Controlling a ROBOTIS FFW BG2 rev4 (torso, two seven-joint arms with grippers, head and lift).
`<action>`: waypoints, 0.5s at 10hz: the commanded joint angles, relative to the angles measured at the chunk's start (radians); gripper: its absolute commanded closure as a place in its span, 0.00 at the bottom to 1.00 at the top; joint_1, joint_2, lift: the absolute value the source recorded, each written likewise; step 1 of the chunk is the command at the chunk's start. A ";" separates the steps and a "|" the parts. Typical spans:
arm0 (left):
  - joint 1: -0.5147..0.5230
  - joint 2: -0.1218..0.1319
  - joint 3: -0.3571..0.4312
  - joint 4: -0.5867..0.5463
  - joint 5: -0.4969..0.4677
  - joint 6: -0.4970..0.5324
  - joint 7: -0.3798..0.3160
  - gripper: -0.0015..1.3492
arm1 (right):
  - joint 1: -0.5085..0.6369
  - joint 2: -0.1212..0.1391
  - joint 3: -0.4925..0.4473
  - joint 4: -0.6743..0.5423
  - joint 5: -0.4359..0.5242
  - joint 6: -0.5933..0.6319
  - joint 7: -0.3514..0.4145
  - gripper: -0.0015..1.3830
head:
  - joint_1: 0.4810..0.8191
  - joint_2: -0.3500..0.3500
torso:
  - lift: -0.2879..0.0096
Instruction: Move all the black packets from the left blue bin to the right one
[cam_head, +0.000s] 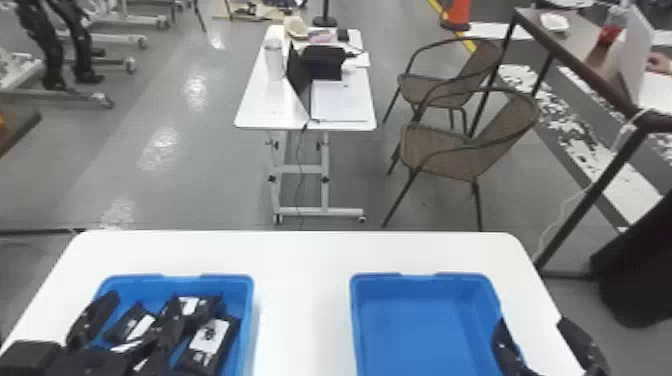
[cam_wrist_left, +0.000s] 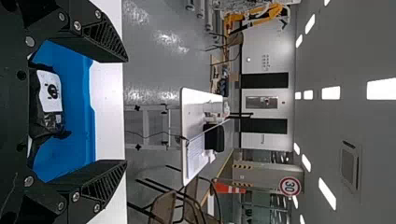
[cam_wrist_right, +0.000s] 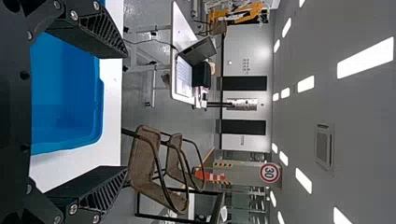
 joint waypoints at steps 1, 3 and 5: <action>-0.006 0.002 0.000 0.000 0.001 0.000 -0.005 0.21 | 0.000 0.013 0.000 -0.005 0.004 0.000 -0.001 0.12 | 0.63 0.40 | 0.97; -0.009 0.002 0.000 0.000 -0.001 0.003 -0.009 0.21 | -0.002 0.013 0.000 -0.003 0.004 0.000 -0.001 0.12 | 0.63 0.40 | 0.97; -0.010 0.003 0.000 0.002 -0.001 0.005 -0.011 0.21 | -0.002 0.013 0.000 -0.002 0.003 0.000 -0.001 0.12 | 0.63 0.40 | 0.97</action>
